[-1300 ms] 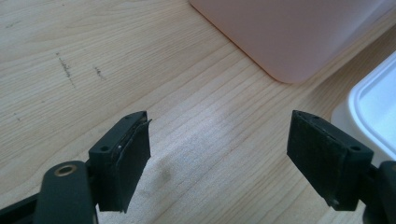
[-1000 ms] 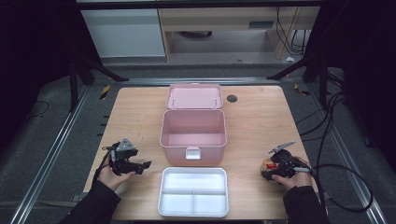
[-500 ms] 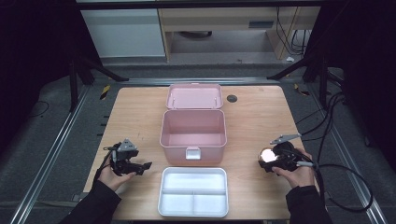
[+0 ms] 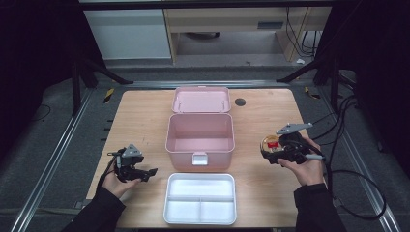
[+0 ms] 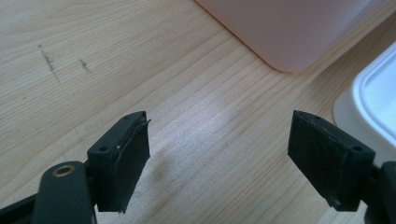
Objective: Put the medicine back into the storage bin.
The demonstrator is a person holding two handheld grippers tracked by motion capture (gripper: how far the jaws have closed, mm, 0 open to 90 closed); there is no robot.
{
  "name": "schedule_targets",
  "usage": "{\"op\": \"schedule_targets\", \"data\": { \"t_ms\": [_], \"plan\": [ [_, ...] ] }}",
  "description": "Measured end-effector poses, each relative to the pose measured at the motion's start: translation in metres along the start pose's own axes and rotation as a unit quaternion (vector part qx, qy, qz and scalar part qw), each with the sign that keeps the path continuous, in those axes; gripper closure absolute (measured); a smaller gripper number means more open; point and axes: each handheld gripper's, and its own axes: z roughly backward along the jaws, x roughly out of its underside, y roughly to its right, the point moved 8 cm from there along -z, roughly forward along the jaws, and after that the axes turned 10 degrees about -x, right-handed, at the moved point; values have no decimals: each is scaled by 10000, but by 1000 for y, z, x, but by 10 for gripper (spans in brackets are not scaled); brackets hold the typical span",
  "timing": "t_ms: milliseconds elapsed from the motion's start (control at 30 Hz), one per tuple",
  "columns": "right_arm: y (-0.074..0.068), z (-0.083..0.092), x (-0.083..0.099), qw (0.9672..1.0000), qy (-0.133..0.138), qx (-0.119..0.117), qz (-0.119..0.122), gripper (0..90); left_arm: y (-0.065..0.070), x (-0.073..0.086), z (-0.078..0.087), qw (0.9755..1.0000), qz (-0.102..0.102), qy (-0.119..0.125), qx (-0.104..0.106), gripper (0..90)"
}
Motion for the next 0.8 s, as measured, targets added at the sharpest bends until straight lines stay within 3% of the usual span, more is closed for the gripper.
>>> {"op": "schedule_targets", "data": {
  "t_ms": [33,67,367,600,800],
  "plan": [
    [-3,2,-13,9999,93,-17,70,206,0,0,0,10000,-1,-7,1,202],
    [-3,2,-13,9999,93,-17,70,206,0,0,-1,10000,15,-13,6,202],
    [-21,1,-74,9982,353,-110,472,206,0,1,-2,10000,31,-48,28,203],
    [-31,-11,-105,9971,368,-223,627,206,0,1,-2,10000,35,-19,26,203],
    [-37,-22,-123,9961,393,-304,725,206,0,0,-2,10000,46,-1,26,205]
  ]
}}
